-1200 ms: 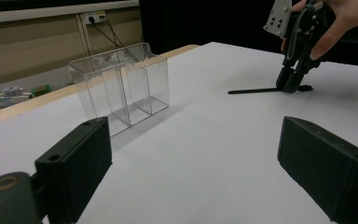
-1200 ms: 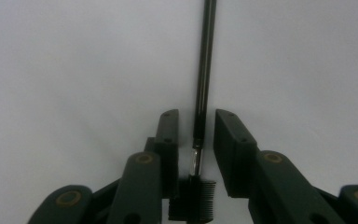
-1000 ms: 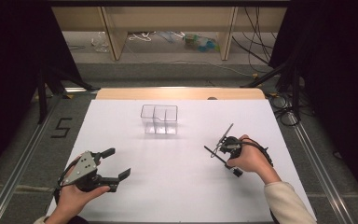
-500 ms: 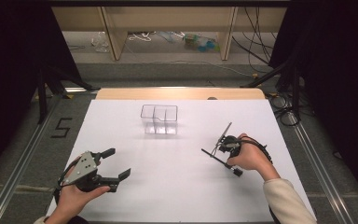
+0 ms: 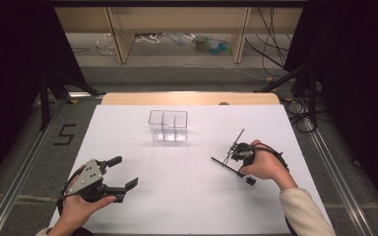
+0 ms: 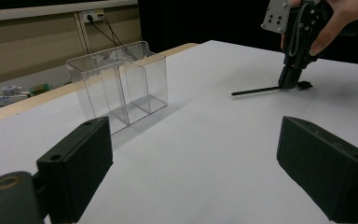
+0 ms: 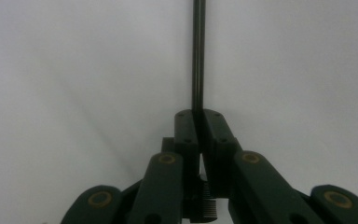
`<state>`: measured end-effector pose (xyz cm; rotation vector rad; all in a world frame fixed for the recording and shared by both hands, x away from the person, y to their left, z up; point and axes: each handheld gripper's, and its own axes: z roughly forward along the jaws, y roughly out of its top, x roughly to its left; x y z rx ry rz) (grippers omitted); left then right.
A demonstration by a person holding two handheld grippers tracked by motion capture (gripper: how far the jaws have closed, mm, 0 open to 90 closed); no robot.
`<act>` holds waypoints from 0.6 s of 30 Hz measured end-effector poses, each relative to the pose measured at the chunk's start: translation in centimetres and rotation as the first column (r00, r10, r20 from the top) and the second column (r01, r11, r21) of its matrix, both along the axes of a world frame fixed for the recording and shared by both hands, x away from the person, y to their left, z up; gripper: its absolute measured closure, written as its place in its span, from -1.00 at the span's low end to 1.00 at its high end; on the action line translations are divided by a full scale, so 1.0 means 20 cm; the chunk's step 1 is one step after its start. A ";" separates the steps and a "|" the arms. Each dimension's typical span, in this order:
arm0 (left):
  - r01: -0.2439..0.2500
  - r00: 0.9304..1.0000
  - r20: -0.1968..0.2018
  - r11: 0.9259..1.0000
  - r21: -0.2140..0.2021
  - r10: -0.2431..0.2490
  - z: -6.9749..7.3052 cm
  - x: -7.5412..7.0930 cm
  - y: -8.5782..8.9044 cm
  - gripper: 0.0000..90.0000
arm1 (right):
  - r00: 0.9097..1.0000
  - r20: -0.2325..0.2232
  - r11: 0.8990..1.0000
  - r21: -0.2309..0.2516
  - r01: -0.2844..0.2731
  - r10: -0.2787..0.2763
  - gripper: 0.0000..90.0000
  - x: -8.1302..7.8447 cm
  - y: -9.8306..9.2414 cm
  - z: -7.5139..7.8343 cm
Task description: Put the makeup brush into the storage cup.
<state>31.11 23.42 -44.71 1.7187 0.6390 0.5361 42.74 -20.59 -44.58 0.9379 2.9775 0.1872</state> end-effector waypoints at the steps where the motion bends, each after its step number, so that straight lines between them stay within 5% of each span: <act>1: 0.006 1.000 0.002 1.000 -0.006 -0.006 0.00 0.00 0.00 -0.77 | 1.000 0.000 1.000 0.000 0.000 0.000 0.90 0.00 0.00 0.00; 18: 0.012 1.000 -0.005 1.000 0.004 -0.012 0.00 0.00 -0.01 -0.74 | 0.990 0.022 0.989 0.051 -0.137 0.136 0.90 -0.05 0.03 0.08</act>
